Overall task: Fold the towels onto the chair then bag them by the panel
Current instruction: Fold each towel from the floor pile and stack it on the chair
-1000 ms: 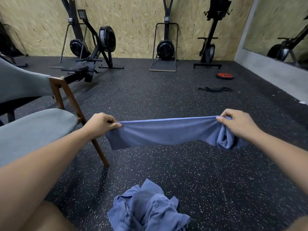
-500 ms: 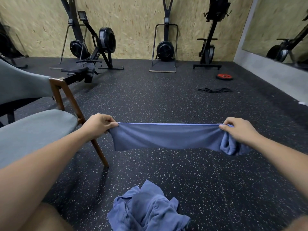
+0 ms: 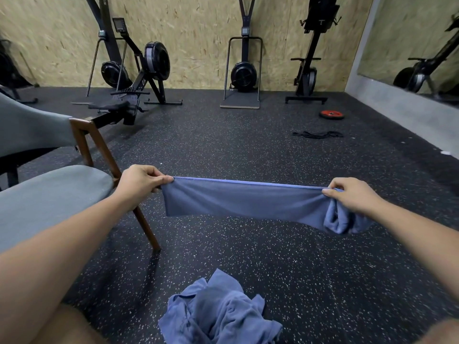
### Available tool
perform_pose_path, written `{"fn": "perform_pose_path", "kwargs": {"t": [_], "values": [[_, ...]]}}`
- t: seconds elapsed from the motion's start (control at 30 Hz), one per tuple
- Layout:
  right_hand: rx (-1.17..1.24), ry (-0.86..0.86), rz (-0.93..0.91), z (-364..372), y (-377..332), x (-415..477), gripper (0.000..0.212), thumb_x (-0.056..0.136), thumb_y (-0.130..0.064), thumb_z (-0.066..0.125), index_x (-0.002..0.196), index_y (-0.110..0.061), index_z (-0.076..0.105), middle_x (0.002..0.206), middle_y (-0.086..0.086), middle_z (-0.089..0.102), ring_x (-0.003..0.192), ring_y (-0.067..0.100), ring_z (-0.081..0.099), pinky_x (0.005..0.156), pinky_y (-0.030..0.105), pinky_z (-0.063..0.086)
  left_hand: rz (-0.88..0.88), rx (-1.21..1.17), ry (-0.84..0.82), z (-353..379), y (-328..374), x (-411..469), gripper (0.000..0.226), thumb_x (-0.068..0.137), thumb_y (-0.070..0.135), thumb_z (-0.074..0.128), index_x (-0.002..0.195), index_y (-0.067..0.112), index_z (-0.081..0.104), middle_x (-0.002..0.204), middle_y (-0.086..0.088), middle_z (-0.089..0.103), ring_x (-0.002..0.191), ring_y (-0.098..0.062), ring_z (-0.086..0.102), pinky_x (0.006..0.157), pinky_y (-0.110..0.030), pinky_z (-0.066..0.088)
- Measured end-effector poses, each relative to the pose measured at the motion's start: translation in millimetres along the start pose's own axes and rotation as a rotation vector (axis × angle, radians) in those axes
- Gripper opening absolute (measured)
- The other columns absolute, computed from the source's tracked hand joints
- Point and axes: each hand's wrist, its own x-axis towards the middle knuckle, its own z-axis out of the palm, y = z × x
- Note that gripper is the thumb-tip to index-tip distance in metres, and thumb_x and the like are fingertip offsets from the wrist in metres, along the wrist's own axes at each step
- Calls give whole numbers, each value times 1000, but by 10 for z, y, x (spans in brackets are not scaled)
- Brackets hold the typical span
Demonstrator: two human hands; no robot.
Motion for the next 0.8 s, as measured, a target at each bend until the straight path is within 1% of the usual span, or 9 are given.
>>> {"fn": "perform_pose_path", "kwargs": {"t": [0.1, 0.17, 0.27, 0.37, 0.47, 0.53, 0.6, 0.67, 0.8], "values": [[2, -26, 8, -3, -32, -34, 23, 96, -41, 76, 78, -27, 71, 88, -3, 74, 91, 20, 66, 75, 37, 46, -26, 23, 16, 10, 11, -12, 38, 74, 41, 98, 76, 11, 75, 71, -4, 78, 61, -13, 68, 65, -40, 60], [-4, -30, 9, -2, -57, -47, 20, 96, -39, 77, 80, -27, 72, 86, -3, 72, 90, 20, 66, 71, 34, 44, -7, 70, 26, 41, 49, -38, 38, 75, 35, 98, 81, 10, 70, 70, -2, 77, 56, -10, 68, 56, -31, 57], [-14, -35, 12, -13, -105, -66, 14, 93, -36, 81, 83, -29, 73, 85, -5, 71, 87, 15, 65, 66, 30, 42, 24, 160, -27, 94, 121, -87, 28, 79, 34, 96, 90, 21, 73, 77, 2, 77, 52, -3, 68, 46, -16, 47], [-12, -41, 15, -3, -179, -103, 11, 90, -35, 84, 87, -30, 75, 89, -5, 71, 90, 17, 65, 69, 33, 42, 72, 292, -108, 153, 171, -102, 15, 83, 34, 93, 84, 26, 81, 75, 6, 78, 58, -3, 71, 54, -17, 53], [30, -49, 17, 43, -266, -147, 10, 91, -33, 84, 89, -29, 75, 88, -3, 70, 87, 18, 64, 67, 32, 41, 88, 407, -181, 255, 240, -123, 14, 85, 37, 91, 78, 30, 81, 73, 9, 77, 71, -9, 75, 65, -26, 60], [92, -80, 29, 81, -360, -189, 9, 92, -33, 83, 88, -28, 76, 83, -2, 68, 78, 16, 61, 64, 33, 42, 97, 448, -244, 329, 309, -169, 16, 86, 37, 89, 77, 30, 80, 70, 11, 75, 63, 0, 70, 58, -19, 54], [186, -110, 14, 113, -493, -239, 8, 93, -31, 82, 88, -26, 77, 75, -3, 64, 71, 15, 55, 62, 34, 40, 98, 451, -294, 396, 386, -218, 16, 86, 37, 90, 77, 28, 80, 68, 11, 76, 57, 5, 67, 53, -16, 50], [286, -132, -19, 130, -671, -310, 8, 94, -28, 81, 89, -22, 79, 69, -4, 59, 68, 12, 50, 62, 33, 36, 117, 423, -333, 455, 489, -284, 16, 85, 36, 90, 78, 25, 81, 67, 8, 77, 55, 1, 68, 54, -15, 50], [450, -220, -41, 127, -1036, -470, 6, 99, -20, 76, 97, -16, 78, 70, -2, 55, 60, 8, 44, 55, 24, 35, 140, 282, -372, 553, 712, -441, 16, 85, 30, 91, 81, 19, 81, 66, 1, 77, 55, -7, 69, 60, -25, 59]]}}
